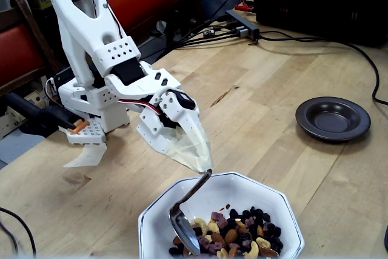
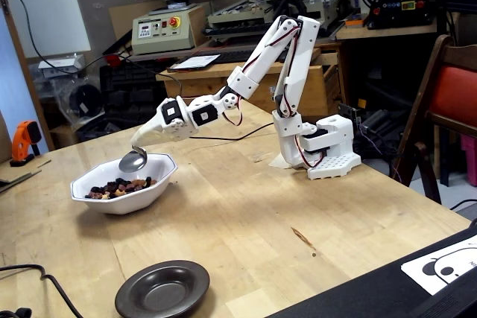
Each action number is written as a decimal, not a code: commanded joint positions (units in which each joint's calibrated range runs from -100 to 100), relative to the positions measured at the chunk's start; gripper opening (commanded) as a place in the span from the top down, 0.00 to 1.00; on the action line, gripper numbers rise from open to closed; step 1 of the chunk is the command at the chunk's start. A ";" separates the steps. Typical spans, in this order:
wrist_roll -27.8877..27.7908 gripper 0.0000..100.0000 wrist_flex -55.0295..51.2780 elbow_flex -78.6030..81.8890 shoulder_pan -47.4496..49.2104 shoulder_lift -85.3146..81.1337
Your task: Use spoon to transfer food from the white bowl to brown plate
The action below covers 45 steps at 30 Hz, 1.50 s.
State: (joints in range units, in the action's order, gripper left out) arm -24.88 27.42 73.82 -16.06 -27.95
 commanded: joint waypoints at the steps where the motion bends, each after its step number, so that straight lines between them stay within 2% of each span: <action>1: 0.15 0.97 1.59 -3.38 -0.24 -1.10; 9: 4.35 0.97 14.16 -2.58 -0.24 -0.33; 25: 4.40 0.97 34.08 5.03 -0.24 10.37; 34: 4.35 0.98 39.22 5.21 -0.39 14.99; 45: 4.35 0.98 39.14 5.29 -0.24 15.59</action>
State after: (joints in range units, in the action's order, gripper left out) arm -20.39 65.48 79.21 -16.06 -11.98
